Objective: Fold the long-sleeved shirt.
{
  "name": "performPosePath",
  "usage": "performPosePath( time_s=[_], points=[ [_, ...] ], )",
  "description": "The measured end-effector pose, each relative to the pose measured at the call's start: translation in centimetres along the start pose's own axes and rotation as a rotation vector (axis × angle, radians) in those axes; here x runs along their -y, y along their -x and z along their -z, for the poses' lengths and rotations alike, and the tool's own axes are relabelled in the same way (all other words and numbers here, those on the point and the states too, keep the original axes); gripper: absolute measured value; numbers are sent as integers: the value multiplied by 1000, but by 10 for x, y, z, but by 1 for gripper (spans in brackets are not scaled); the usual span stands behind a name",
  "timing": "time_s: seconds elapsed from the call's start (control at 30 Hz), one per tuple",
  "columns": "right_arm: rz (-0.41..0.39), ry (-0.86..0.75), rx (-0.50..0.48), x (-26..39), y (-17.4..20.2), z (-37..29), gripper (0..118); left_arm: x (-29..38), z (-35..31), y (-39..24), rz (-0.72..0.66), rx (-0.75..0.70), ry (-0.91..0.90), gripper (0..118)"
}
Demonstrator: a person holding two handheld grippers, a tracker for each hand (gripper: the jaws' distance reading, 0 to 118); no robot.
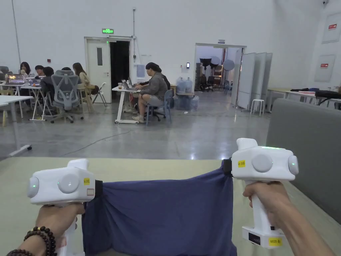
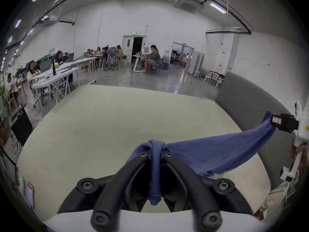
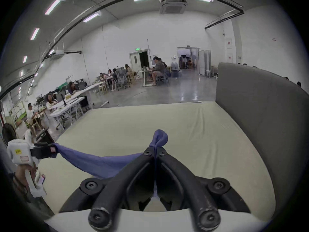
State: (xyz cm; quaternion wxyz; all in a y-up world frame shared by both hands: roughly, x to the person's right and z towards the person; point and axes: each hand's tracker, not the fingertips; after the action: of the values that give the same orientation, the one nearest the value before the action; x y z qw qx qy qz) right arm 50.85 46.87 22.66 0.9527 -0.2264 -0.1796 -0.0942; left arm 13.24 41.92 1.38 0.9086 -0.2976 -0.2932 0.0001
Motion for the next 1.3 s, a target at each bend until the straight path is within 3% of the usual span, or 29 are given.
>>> performPosePath(
  time_s=[0.1, 0.23, 0.47, 0.6, 0.73, 0.97, 1.0, 1.03, 1.07, 1.1, 1.13, 1.17, 1.3],
  points=[
    [-76, -53, 30, 43, 22, -45, 0, 28, -34, -1, 42, -2, 20, 3],
    [-22, -52, 58, 127, 37, -99, 0, 100, -81, 2, 71, 16, 32, 3],
    [39, 232, 90, 298, 40, -158, 0, 257, -125, 31, 116, 66, 273, 3],
    [-19, 448, 67, 365, 45, -167, 0, 318, -135, 50, 129, 46, 410, 3],
    [-125, 604, 35, 403, 54, -164, 0, 343, -140, 55, 142, 26, 460, 3],
    [-141, 622, 60, 408, 50, -168, 0, 353, -139, 59, 190, 38, 499, 3],
    [-125, 622, 59, 407, 48, -168, 7, 351, -139, 61, 189, 37, 499, 3],
    [-101, 601, 64, 404, 46, -170, 27, 350, -141, 60, 172, 51, 487, 5],
    [-87, 577, 66, 400, 45, -174, 60, 346, -142, 61, 157, 60, 478, 18],
    [-76, 547, 64, 396, 42, -180, 102, 340, -146, 61, 142, 63, 462, 65],
    [-64, 521, 62, 393, 40, -184, 113, 334, -149, 62, 120, 75, 428, 103],
    [-47, 470, 64, 386, 37, -190, 112, 330, -154, 61, 118, 83, 408, 118],
    [17, 360, 110, 357, 28, -204, 109, 300, -187, 42, 104, 119, 318, 117]
  ],
)
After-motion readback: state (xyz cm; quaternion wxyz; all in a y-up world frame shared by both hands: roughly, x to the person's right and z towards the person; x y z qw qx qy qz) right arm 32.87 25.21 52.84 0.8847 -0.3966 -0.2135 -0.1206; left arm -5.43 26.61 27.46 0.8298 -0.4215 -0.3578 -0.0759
